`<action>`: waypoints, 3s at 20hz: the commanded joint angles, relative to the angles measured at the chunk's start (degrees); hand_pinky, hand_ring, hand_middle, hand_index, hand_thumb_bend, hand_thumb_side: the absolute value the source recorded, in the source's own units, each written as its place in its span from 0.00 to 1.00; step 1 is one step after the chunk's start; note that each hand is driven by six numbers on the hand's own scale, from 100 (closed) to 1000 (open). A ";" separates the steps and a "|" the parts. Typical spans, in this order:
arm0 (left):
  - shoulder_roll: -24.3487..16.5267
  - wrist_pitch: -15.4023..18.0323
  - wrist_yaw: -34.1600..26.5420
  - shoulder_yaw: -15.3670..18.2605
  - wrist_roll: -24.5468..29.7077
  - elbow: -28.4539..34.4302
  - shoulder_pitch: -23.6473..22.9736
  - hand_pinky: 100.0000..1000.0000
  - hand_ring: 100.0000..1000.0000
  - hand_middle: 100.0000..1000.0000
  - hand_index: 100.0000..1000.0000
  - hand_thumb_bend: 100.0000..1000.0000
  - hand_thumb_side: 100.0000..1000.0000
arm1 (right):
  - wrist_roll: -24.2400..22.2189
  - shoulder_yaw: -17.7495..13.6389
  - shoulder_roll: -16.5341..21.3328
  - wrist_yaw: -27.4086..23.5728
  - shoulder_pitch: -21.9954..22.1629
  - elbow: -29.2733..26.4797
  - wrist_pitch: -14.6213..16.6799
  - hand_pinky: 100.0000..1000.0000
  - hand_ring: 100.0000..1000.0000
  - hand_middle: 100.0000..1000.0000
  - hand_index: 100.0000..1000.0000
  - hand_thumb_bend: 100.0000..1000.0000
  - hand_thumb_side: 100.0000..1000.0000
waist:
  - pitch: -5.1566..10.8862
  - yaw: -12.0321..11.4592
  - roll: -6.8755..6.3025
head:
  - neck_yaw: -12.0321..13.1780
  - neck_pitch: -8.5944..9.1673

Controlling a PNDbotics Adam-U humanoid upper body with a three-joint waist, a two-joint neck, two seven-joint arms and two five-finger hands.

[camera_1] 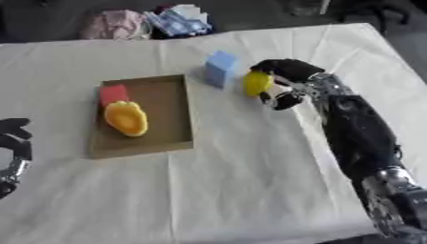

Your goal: Pick up objects on the table and place them in the box.

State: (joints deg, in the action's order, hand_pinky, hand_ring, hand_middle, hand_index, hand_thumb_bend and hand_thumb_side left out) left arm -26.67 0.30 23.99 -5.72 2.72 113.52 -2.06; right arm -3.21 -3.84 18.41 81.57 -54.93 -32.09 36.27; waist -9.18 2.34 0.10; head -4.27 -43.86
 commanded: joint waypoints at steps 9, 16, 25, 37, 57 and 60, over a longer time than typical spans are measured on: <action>-0.55 0.11 -0.26 0.62 0.06 1.07 0.05 0.62 0.52 0.57 0.82 0.00 0.51 | 6.02 -0.17 0.96 0.44 -1.17 -2.52 1.43 0.68 0.61 0.30 0.41 0.00 0.16 | 1.34 -0.04 0.08 | -0.35 -0.26; -0.57 0.11 -0.28 0.64 0.00 1.07 0.04 0.62 0.52 0.57 0.82 0.00 0.50 | 15.67 0.11 0.81 -2.28 -1.52 -4.32 2.64 0.62 0.50 0.16 0.23 0.00 0.10 | 1.34 -0.06 0.08 | -0.43 -0.26; -0.62 0.18 -0.36 0.57 0.06 1.07 0.12 0.62 0.52 0.57 0.82 0.00 0.50 | 11.85 5.76 -1.35 -10.87 -3.76 -9.03 14.12 0.64 0.51 0.17 0.25 0.00 0.11 | 1.44 -0.10 0.16 | -0.80 -0.26; -0.74 0.41 -0.58 0.26 0.40 1.07 0.44 0.62 0.52 0.57 0.82 0.00 0.51 | -10.91 21.53 -9.62 -28.03 -5.99 -17.04 15.70 0.69 0.58 0.27 0.36 0.00 0.13 | 1.45 -1.03 0.26 | -1.76 -0.26; -0.69 0.41 -0.70 0.16 0.65 1.07 0.35 0.62 0.52 0.57 0.82 0.00 0.51 | -48.73 24.25 -9.54 -45.90 -4.95 -23.36 15.70 0.81 0.81 0.76 0.89 0.00 0.39 | 1.50 -0.75 0.37 | -2.10 -0.26; -0.70 0.42 -0.72 0.15 0.68 1.07 0.36 0.62 0.52 0.57 0.82 0.00 0.51 | -48.75 23.71 -9.43 -43.68 -4.90 -22.22 15.70 0.82 0.82 0.78 0.90 0.00 0.44 | 1.53 -0.76 0.42 | -2.13 -0.26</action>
State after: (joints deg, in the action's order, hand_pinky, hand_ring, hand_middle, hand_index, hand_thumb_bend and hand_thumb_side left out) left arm -26.65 0.65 23.67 -5.78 3.29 113.52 -2.04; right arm -33.44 20.61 7.87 36.99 -58.92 -54.10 33.51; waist -9.18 1.57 0.10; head -6.24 -43.86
